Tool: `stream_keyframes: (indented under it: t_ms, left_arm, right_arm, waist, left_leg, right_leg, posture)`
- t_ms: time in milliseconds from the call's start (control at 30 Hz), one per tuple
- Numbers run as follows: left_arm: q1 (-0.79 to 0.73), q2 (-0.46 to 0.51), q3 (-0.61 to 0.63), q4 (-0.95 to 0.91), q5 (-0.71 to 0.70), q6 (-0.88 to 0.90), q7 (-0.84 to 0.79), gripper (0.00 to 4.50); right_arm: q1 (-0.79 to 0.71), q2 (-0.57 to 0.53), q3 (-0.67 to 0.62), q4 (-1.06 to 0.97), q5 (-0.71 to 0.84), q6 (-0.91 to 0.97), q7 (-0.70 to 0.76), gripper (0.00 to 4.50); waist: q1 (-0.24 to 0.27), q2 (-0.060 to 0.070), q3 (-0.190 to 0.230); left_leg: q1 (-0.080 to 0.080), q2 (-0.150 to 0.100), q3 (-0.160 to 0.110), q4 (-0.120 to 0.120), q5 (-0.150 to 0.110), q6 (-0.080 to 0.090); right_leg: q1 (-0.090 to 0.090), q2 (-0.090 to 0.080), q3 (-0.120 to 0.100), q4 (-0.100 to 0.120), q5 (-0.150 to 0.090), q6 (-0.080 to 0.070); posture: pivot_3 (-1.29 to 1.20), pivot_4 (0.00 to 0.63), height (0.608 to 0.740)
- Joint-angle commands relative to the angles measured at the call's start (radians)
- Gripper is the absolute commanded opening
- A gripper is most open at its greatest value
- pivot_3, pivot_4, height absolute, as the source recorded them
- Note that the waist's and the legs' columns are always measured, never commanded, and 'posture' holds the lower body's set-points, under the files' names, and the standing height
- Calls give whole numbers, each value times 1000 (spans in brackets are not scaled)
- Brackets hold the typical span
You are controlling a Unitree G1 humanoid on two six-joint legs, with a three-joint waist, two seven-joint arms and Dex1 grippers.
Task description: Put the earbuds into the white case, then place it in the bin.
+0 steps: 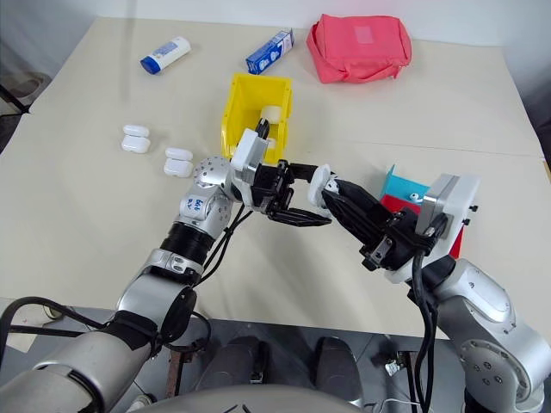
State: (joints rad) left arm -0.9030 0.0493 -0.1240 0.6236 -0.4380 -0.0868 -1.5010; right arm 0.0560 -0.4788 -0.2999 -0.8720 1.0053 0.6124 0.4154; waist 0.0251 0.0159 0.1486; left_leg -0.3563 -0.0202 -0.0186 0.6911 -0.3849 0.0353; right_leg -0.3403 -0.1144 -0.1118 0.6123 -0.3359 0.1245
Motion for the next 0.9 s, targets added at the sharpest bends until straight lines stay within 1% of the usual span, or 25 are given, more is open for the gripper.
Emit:
stream_keyframes:
  t_ms: [33, 300, 633, 800, 900]
  left_arm:
    - [-11, -11, 9, -66, -35, 7, -53, 2796]
    - [-14, -20, 10, -68, -38, 12, -50, 2796]
    - [-22, -37, 13, -52, -32, 3, -52, 2796]
    - [-23, -33, 19, -50, -33, 2, -58, 2796]
    - [-26, -24, 24, -45, -36, -1, -66, 2796]
  right_arm:
    - [28, -10, 26, 8, -36, -39, 20, 517]
    - [47, -23, 80, 41, -98, -90, 44, 517]
    - [30, -33, 148, 85, -158, -133, 64, 517]
    - [61, -58, 144, 83, -189, -130, 61, 517]
    - [91, -111, 127, 91, -222, -125, 89, 517]
  waist:
    - [0, 0, 0]
    - [0, 0, 0]
    - [0, 0, 0]
    - [1, 0, 0]
    - [1, 0, 0]
  left_leg:
    - [0, 0, 0, 0, 0, 0]
    - [0, 0, 0, 0, 0, 0]
    - [0, 0, 0, 0, 0, 0]
    - [0, 0, 0, 0, 0, 0]
    - [0, 0, 0, 0, 0, 0]
  right_leg:
    - [0, 0, 0, 0, 0, 0]
    - [0, 0, 0, 0, 0, 0]
    - [0, 0, 0, 0, 0, 0]
    - [0, 0, 0, 0, 0, 0]
    - [0, 0, 0, -1, 0, 0]
  posture:
    - [0, 150, 740]
    - [0, 150, 740]
    - [0, 150, 740]
    - [0, 150, 740]
    - [0, 150, 740]
